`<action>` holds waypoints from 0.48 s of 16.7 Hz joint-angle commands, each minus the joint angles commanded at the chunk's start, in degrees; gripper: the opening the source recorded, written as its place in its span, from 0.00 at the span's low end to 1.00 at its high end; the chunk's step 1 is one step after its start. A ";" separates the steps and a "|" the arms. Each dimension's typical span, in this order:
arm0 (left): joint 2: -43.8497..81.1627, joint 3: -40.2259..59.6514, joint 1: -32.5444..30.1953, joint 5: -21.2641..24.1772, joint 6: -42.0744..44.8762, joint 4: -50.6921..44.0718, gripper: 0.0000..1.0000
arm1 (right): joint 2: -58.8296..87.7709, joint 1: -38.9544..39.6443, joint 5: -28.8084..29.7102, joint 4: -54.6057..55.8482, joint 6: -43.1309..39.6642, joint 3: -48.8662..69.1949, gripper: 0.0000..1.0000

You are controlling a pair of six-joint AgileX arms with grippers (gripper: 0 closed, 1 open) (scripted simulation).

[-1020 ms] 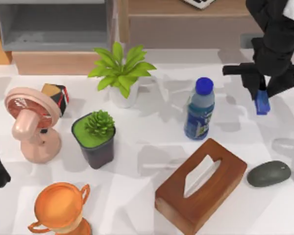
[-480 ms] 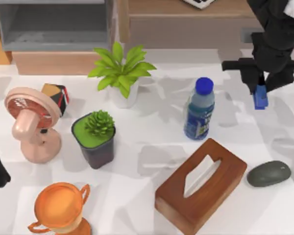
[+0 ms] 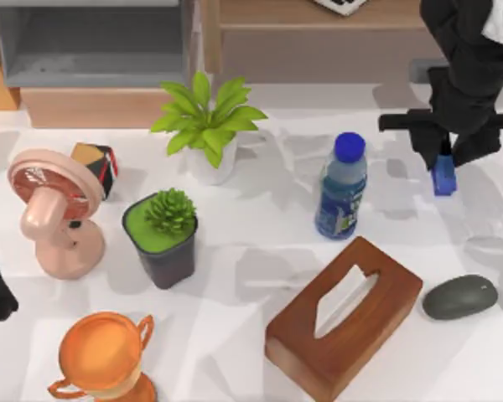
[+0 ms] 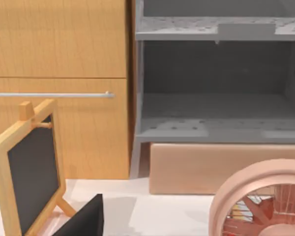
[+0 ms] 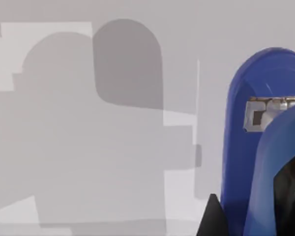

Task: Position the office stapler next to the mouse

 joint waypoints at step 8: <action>0.00 0.00 0.00 0.00 0.00 0.00 1.00 | 1.70 -0.02 -0.06 0.17 0.04 -1.67 0.00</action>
